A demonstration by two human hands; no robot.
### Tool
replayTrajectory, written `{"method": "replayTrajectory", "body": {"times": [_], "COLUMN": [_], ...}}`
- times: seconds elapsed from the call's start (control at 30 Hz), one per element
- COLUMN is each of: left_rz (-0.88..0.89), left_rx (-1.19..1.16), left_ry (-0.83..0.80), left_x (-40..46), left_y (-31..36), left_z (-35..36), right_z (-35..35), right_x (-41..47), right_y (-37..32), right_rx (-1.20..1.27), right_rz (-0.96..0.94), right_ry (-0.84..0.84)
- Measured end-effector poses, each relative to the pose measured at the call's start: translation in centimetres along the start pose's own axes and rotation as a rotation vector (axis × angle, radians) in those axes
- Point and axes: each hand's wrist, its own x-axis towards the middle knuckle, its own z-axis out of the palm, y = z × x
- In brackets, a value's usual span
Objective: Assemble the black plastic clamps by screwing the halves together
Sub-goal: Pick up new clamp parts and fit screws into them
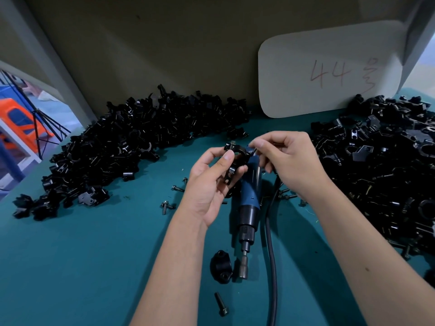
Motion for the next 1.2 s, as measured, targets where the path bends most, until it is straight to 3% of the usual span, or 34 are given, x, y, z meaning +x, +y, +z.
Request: {"method": "replayTrajectory", "body": {"times": [0.1, 0.4, 0.63, 0.8, 0.97, 1.2], "left_rz": [-0.004, -0.017, -0.063, -0.083, -0.084, -0.078], "left_rx": [0.007, -0.006, -0.159, -0.159, -0.271, -0.299], "left_ry": [0.000, -0.032, -0.049, -0.043, 0.000, 0.017], "left_x": [0.0, -0.1, -0.3, -0.3, 0.0, -0.1], "left_y": [-0.1, -0.4, -0.6, -1.0, -0.9, -0.7], "left_z": [0.0, 0.3, 1.2, 1.5, 1.2, 1.0], "right_z": [-0.1, -0.4, 0.9, 1.3, 1.1, 1.7], "right_x": [0.1, 0.0, -0.5, -0.5, -0.7, -0.7], "right_y": [-0.3, 0.1, -0.5, -0.9, -1.1, -1.6], "right_rx": [0.045, 0.053, 0.522, 0.517, 0.637, 0.521], "right_rz": [-0.025, 0.050, 0.201, 0.274, 0.259, 0.219], "right_ry": [0.037, -0.064, -0.095, -0.024, -0.138, -0.032]}}
